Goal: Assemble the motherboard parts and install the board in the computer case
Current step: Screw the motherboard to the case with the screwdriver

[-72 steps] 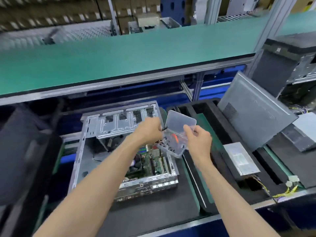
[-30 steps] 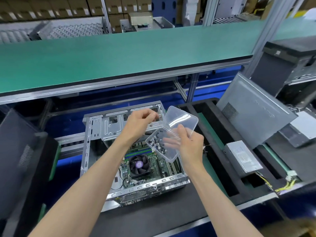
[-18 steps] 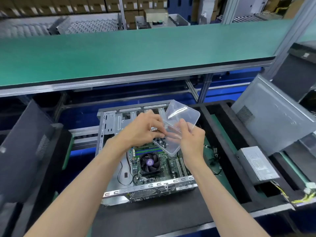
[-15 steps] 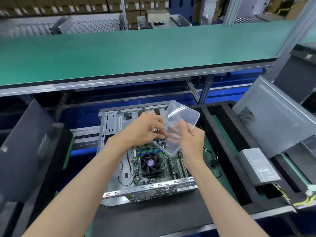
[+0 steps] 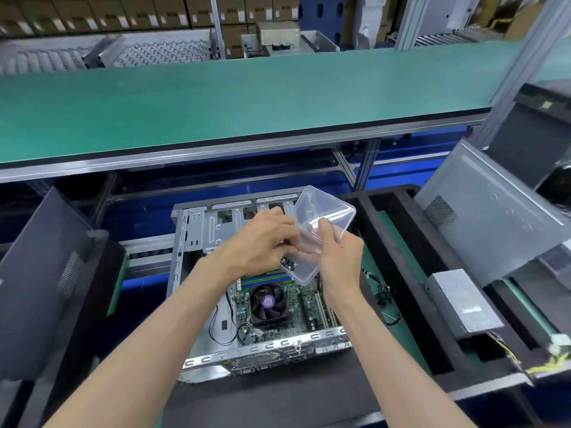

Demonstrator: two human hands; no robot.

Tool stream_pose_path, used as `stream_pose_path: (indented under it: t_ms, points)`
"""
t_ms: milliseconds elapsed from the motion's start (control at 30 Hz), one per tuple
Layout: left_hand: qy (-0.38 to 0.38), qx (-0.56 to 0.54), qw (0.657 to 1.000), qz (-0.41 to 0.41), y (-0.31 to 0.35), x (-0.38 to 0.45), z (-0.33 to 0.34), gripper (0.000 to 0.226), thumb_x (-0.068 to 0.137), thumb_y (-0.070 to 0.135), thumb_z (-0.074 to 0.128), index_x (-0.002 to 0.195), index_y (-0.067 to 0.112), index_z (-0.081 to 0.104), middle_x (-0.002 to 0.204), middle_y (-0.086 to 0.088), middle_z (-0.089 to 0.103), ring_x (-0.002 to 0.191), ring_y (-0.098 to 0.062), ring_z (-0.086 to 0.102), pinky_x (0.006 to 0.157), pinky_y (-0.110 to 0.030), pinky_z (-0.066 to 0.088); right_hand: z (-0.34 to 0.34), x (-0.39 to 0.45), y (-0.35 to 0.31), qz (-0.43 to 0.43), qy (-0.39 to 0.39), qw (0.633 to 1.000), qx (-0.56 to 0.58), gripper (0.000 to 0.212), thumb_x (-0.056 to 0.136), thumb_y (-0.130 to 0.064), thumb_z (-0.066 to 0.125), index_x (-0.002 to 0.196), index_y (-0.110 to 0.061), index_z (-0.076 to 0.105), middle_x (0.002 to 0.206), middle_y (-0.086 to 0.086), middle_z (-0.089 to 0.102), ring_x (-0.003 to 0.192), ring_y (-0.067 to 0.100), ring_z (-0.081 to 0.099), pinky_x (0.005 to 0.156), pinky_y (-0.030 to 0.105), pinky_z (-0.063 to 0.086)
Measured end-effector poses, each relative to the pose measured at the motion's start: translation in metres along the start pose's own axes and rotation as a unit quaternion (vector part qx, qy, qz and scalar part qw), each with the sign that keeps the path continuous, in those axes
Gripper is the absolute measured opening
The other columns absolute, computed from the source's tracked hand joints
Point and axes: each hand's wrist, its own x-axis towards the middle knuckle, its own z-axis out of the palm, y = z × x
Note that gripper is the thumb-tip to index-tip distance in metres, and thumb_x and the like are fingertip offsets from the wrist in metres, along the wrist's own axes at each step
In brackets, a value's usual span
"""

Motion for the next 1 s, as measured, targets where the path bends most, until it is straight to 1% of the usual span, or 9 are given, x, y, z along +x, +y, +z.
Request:
stream_pose_path:
  t_ms: [100, 167, 333, 400, 467, 567, 633, 800, 1000]
  points:
    - [0.066, -0.105, 0.989, -0.076, -0.001, 0.0, 0.005, 0.014, 0.086, 0.011, 0.066, 0.077, 0.019, 0.059, 0.079, 0.014, 0.055, 0.082, -0.011, 0.047, 0.076, -0.026, 0.037, -0.001, 0.002, -0.003, -0.014, 0.008, 0.999, -0.027, 0.031, 0.099, -0.034, 0.058, 0.076, -0.017, 0.07, 0.074, 0.01, 0.075, 0.07, 0.034, 0.075, 0.063, 0.043, 0.059]
    - [0.151, -0.25, 0.944, -0.152, -0.003, 0.0, 0.004, 0.012, 0.088, 0.009, 0.058, 0.077, 0.013, 0.058, 0.075, 0.013, 0.055, 0.072, -0.011, 0.046, 0.069, -0.023, 0.036, -0.002, 0.004, -0.004, -0.011, 0.003, 1.0, -0.027, 0.032, 0.1, -0.033, 0.056, 0.087, -0.009, 0.07, 0.076, 0.011, 0.076, 0.071, 0.03, 0.076, 0.059, 0.038, 0.061]
    - [0.241, -0.669, 0.663, -0.236, -0.006, 0.001, -0.009, 0.016, 0.08, 0.009, 0.043, 0.065, 0.015, 0.042, 0.062, -0.003, 0.041, 0.052, -0.013, 0.023, 0.041, -0.02, 0.024, -0.004, 0.006, -0.003, -0.005, -0.014, 0.999, -0.036, 0.037, 0.102, -0.034, 0.052, 0.09, -0.003, 0.066, 0.075, 0.014, 0.076, 0.075, 0.026, 0.076, 0.066, 0.042, 0.062]
    - [0.22, -0.692, 0.64, -0.253, -0.008, 0.001, -0.012, 0.013, 0.072, 0.017, 0.045, 0.062, 0.017, 0.036, 0.056, -0.001, 0.031, 0.047, -0.012, 0.015, 0.035, -0.018, 0.018, -0.005, 0.007, -0.002, -0.008, -0.01, 0.999, -0.04, 0.037, 0.102, -0.035, 0.053, 0.093, -0.003, 0.068, 0.077, 0.011, 0.076, 0.073, 0.026, 0.076, 0.066, 0.043, 0.062]
    - [0.18, -0.639, 0.704, -0.252, -0.008, 0.0, -0.014, 0.019, 0.069, 0.018, 0.05, 0.056, 0.015, 0.036, 0.05, 0.001, 0.026, 0.044, -0.013, 0.013, 0.038, -0.016, 0.015, -0.006, 0.008, -0.001, -0.008, -0.005, 0.999, -0.042, 0.037, 0.102, -0.036, 0.053, 0.094, -0.003, 0.069, 0.079, 0.008, 0.077, 0.071, 0.026, 0.076, 0.062, 0.04, 0.062]
    - [0.071, -0.393, 0.894, -0.201, -0.008, 0.001, -0.017, 0.018, 0.076, 0.016, 0.063, 0.059, 0.012, 0.064, 0.045, 0.002, 0.036, 0.042, -0.014, 0.023, 0.041, -0.02, 0.02, -0.006, 0.009, 0.001, -0.007, 0.003, 0.999, -0.039, 0.037, 0.102, -0.035, 0.054, 0.095, -0.002, 0.069, 0.082, 0.006, 0.077, 0.069, 0.028, 0.075, 0.056, 0.033, 0.06]
    - [-0.029, -0.249, 0.955, -0.156, -0.005, 0.005, -0.019, 0.009, 0.079, 0.02, 0.072, 0.074, 0.026, 0.077, 0.044, 0.01, 0.043, 0.042, -0.009, 0.03, 0.044, -0.02, 0.027, -0.006, 0.009, 0.003, -0.013, 0.001, 0.999, -0.039, 0.036, 0.102, -0.034, 0.054, 0.094, -0.002, 0.07, 0.083, 0.006, 0.077, 0.071, 0.028, 0.076, 0.057, 0.037, 0.061]
    - [-0.124, -0.041, 0.985, -0.116, 0.006, 0.019, -0.021, 0.013, 0.073, 0.028, 0.078, 0.08, 0.039, 0.08, 0.046, 0.005, 0.053, 0.044, -0.009, 0.04, 0.043, -0.013, 0.032, -0.006, 0.012, 0.006, -0.023, 0.009, 0.998, -0.055, 0.035, 0.101, -0.035, 0.055, 0.091, -0.006, 0.072, 0.086, 0.006, 0.077, 0.076, 0.026, 0.076, 0.068, 0.05, 0.062]
    - [-0.135, 0.0, 0.985, -0.109, 0.012, 0.026, -0.024, 0.026, 0.07, 0.015, 0.072, 0.086, 0.034, 0.081, 0.041, 0.01, 0.051, 0.044, -0.001, 0.045, 0.047, -0.017, 0.034, -0.009, 0.015, 0.007, -0.017, 0.028, 0.996, -0.078, 0.034, 0.1, -0.038, 0.056, 0.092, -0.011, 0.075, 0.088, 0.008, 0.077, 0.082, 0.029, 0.075, 0.079, 0.053, 0.059]
